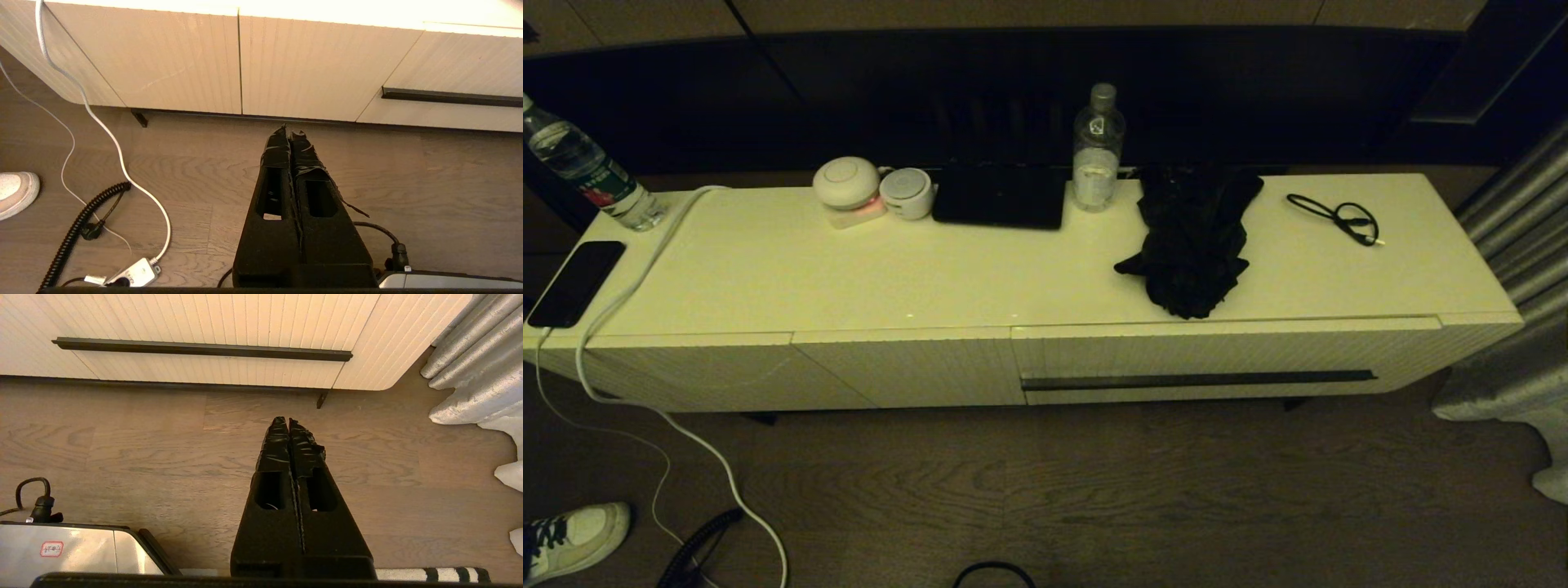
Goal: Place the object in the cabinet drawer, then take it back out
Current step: Open the drawer
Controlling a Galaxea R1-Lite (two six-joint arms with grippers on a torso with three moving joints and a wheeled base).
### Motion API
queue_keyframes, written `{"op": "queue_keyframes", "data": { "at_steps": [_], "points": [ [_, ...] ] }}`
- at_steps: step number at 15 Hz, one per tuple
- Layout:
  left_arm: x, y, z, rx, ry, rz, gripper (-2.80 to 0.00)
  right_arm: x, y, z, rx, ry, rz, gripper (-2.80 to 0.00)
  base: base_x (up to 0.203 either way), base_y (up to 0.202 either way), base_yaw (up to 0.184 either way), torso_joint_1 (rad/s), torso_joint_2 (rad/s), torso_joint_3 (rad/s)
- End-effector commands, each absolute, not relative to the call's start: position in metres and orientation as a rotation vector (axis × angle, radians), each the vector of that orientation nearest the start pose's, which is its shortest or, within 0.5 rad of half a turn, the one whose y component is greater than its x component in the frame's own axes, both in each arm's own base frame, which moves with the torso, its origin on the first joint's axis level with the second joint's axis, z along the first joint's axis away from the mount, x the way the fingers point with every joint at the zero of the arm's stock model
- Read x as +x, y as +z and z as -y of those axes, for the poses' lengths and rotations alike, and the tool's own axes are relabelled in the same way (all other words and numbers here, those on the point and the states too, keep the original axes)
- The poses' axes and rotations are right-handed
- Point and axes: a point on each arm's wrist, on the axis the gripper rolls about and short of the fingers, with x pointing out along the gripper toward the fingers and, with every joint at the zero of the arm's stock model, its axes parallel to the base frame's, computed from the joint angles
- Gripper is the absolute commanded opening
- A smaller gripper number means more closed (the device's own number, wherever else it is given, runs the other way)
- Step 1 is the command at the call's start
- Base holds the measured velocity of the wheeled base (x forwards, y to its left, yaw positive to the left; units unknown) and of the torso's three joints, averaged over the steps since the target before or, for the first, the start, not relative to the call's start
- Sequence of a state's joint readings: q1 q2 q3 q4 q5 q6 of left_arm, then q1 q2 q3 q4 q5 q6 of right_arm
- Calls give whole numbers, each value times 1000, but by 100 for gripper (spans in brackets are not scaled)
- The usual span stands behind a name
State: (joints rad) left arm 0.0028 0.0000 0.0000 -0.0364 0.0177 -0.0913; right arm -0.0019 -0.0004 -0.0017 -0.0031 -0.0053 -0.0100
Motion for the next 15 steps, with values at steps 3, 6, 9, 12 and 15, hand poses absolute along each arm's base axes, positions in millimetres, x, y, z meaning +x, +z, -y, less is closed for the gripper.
{"op": "queue_keyframes", "data": {
  "at_steps": [3,6,9,12,15],
  "points": [
    [-23,79,0,-92,20,39,-280,-23,76,0,-6,-9,5,-280,0,0,0,0,0,0],
    [-23,79,0,-92,20,39,-280,-23,76,0,-50,-6,6,-280,0,0,0,0,0,0],
    [-23,79,0,-92,20,39,-280,-23,76,0,-58,-13,8,-280,0,0,0,0,0,0],
    [-23,79,0,-92,20,39,-280,-24,76,0,-48,-15,-4,-280,0,0,0,0,0,0],
    [-23,79,0,-92,20,39,-280,-25,76,0,-39,-23,-25,-280,0,0,0,0,0,0]
  ]
}}
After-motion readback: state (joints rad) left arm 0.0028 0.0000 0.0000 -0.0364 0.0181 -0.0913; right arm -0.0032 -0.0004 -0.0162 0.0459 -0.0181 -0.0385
